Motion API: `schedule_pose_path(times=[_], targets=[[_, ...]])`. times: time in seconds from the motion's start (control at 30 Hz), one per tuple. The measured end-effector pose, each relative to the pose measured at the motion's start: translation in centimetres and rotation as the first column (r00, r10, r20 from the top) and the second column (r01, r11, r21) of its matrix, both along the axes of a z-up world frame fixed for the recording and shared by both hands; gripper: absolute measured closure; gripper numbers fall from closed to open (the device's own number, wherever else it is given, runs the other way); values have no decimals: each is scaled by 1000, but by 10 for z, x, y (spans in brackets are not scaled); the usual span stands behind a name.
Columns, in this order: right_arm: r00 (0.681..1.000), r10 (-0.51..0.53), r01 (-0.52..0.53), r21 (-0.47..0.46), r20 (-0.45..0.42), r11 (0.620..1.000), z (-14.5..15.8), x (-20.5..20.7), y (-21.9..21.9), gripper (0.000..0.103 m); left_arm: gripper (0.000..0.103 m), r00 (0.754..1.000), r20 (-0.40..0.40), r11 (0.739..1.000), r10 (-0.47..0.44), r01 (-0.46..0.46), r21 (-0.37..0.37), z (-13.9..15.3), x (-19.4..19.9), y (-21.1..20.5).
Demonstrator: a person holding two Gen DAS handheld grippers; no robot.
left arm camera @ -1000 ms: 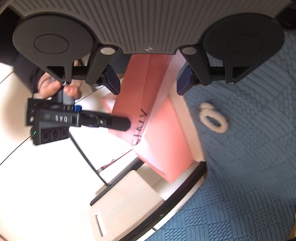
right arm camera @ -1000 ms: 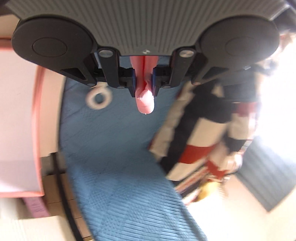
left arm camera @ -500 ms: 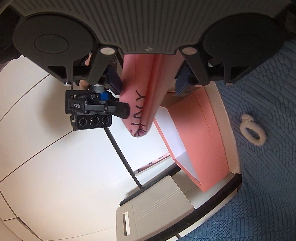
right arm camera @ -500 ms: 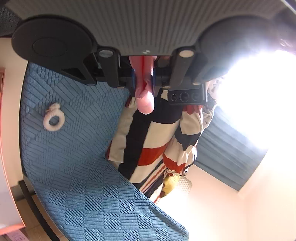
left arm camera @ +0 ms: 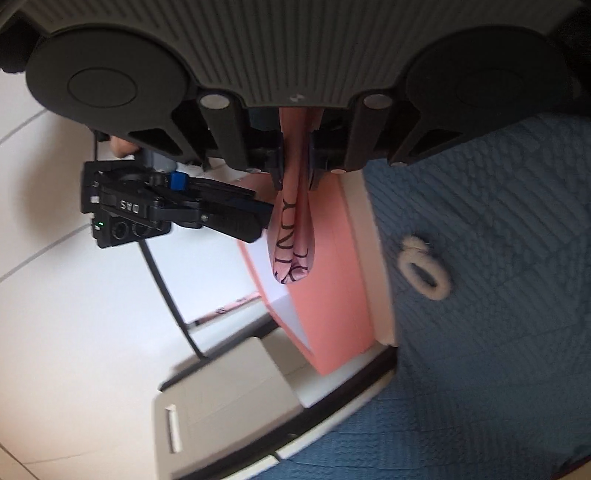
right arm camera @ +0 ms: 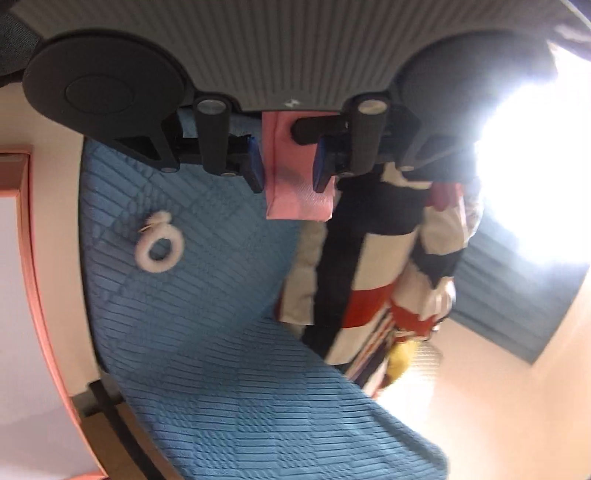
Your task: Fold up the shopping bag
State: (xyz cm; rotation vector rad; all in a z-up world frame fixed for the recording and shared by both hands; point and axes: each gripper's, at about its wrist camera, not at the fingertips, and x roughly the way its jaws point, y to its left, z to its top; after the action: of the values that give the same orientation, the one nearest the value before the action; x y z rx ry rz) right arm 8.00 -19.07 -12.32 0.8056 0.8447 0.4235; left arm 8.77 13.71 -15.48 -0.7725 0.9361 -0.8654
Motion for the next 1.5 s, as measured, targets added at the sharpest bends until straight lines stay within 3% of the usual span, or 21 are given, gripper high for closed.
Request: schedule_pose_path(times=[0.1,0.17,0.33,0.43,0.57,0.67,0.93,1.0,1.07,1.13,1.2,1.27,1.5], targets=[[999,-39,38,-4,-10,999,-6,12,0,67,92,995,-71,996,72,-68,55,-16,8,13],[998,-68,68,-38,-10,997,-8,22,2,56,92,991,-72,993,110,-106,50,-17,10,20],[994,-105,97,-209,-26,973,-17,50,20,56,91,987,31,970,158,-161,185,-3,8,23],[994,-109,96,-277,-31,956,-28,67,29,56,91,979,119,927,166,-196,320,4,5,19],[995,-90,63,-398,-49,915,-45,85,45,56,91,964,204,881,170,-242,407,12,2,17],[996,-62,24,-503,-59,864,-56,92,58,56,91,959,224,868,173,-256,425,13,3,19],[998,-8,-34,-615,-66,788,-72,94,80,61,91,958,216,865,187,-265,427,9,11,22],[997,-7,-41,-646,-71,762,-75,96,85,70,91,959,212,866,190,-265,424,8,13,22],[996,-17,-46,-682,-86,730,-78,99,88,85,91,957,217,866,192,-269,421,10,12,23],[996,-25,-41,-703,-84,710,-77,100,90,91,91,956,220,867,193,-271,418,10,12,25],[995,-35,-39,-700,-91,713,-77,101,88,93,91,956,218,869,194,-271,414,11,11,25],[994,-60,-17,-664,-93,747,-74,101,82,94,91,957,210,883,199,-268,384,12,12,28],[992,-124,85,-568,-30,819,-34,99,72,94,91,952,218,874,216,-288,391,15,12,29]])
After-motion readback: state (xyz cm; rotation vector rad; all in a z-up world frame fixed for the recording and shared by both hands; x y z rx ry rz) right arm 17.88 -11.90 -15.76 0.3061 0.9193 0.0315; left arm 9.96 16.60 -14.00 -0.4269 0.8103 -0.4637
